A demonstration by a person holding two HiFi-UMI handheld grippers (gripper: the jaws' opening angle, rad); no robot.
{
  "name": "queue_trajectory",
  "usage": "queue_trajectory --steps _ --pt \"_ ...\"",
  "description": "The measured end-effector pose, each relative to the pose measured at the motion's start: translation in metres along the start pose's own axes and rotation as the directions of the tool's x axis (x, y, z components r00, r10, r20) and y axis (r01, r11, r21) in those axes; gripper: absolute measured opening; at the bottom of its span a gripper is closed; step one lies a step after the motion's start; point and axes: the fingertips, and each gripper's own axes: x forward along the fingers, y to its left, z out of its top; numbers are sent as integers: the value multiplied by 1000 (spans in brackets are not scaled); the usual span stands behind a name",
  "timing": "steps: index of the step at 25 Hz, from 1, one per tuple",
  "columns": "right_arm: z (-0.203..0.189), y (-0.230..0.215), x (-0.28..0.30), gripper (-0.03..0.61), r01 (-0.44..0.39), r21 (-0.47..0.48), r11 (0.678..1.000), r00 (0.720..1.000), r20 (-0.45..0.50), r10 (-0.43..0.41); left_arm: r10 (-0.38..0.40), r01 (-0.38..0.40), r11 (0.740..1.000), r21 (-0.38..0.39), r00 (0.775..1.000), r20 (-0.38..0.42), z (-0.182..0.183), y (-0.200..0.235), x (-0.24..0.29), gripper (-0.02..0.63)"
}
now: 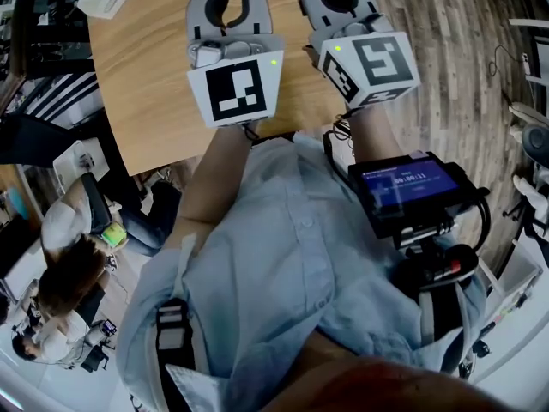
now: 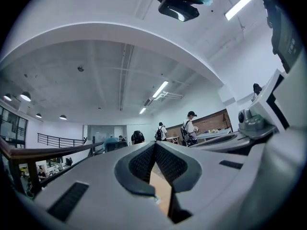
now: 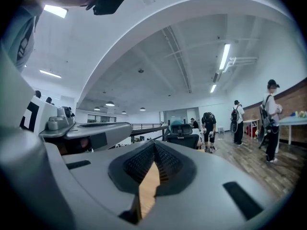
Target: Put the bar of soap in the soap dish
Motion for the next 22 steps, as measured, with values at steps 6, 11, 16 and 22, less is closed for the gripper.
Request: queue_trajectory --steps 6,11,16,22 --pt "5 0 0 6 5 5 1000 1000 18 -5 1 -1 1000 -4 1000 11 4 3 3 8" --pt "5 -1 0 6 6 8 1000 1000 19 -6 -6 6 1000 -7 1000 7 2 2 4 8" --pt "7 -1 -1 6 7 9 1000 1000 21 -7 -5 5 1000 -11 1000 6 2 2 4 8" --pt "9 2 2 6 1 6 1000 1000 19 -1 -3 3 1000 -14 1000 2 2 6 4 8"
